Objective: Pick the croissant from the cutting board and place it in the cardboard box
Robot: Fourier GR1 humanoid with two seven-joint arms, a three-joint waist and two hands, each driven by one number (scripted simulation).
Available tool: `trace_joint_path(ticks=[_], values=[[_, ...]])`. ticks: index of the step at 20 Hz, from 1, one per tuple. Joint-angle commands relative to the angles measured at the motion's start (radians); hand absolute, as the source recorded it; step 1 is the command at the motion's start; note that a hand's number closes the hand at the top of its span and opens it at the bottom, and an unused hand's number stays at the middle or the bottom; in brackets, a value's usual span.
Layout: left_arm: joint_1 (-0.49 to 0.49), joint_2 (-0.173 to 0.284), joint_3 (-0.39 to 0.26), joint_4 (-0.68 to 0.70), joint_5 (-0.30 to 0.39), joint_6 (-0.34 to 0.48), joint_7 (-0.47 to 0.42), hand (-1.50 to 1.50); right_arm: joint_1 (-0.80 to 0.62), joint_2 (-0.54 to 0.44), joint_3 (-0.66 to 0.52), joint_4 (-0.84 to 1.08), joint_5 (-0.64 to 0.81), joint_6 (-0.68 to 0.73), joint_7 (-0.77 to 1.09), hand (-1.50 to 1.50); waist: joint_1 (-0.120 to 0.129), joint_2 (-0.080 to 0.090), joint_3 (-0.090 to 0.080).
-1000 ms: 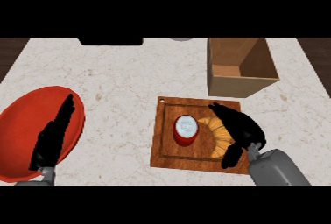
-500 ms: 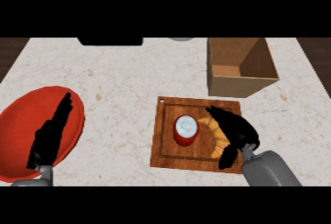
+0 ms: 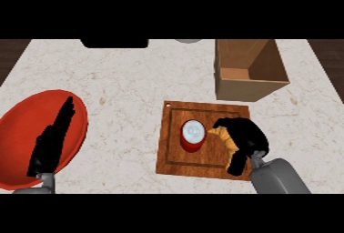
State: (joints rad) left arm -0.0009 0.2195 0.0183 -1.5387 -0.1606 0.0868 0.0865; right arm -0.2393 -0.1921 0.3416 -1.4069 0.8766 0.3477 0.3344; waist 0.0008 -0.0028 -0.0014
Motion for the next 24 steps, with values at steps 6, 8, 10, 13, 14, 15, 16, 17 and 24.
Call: trace_joint_path(ticks=[6,8,10,13,14,15,16,17,24], values=[[0.026,-0.007,0.012,-0.025,0.002,-0.009,0.016,0.0,0.061,-0.077,-0.125,-0.013,0.109,-0.182,0.065,1.5,-0.017,-0.001,0.001],[0.023,-0.015,0.011,-0.026,-0.008,0.009,0.016,0.0,0.085,-0.095,-0.243,0.014,0.114,-0.216,0.202,1.5,-0.043,-0.003,0.001],[0.05,0.015,0.046,-0.036,-0.003,0.011,0.014,0.0,0.156,-0.139,-0.362,0.021,0.115,-0.28,0.29,1.5,-0.073,-0.01,0.001],[0.003,0.002,0.037,0.005,0.002,0.001,0.008,0.0,0.21,-0.138,-0.387,-0.058,0.15,-0.327,0.353,1.5,-0.039,0.0,0.0],[0.05,0.023,0.056,-0.006,0.026,-0.028,-0.04,0.0,0.256,-0.128,-0.369,-0.145,0.171,-0.31,0.406,1.5,-0.029,-0.004,-0.001],[-0.004,0.005,0.034,-0.015,0.012,-0.017,0.027,0.0,0.258,-0.129,-0.381,-0.211,0.163,-0.292,0.43,1.5,-0.028,-0.003,0.0],[0.021,-0.001,0.017,-0.027,-0.018,-0.002,0.022,0.0,0.332,-0.174,-0.407,-0.252,0.158,-0.307,0.385,1.5,-0.027,-0.003,0.001],[0.039,-0.02,0.002,-0.005,-0.02,-0.006,-0.024,0.0,0.318,-0.127,-0.355,-0.312,0.222,-0.279,0.487,1.5,-0.018,-0.001,0.0],[0.096,-0.037,-0.006,-0.057,-0.029,0.001,-0.014,0.0,0.422,-0.127,-0.383,-0.663,0.161,-0.243,0.465,1.5,-0.015,-0.003,0.001]])
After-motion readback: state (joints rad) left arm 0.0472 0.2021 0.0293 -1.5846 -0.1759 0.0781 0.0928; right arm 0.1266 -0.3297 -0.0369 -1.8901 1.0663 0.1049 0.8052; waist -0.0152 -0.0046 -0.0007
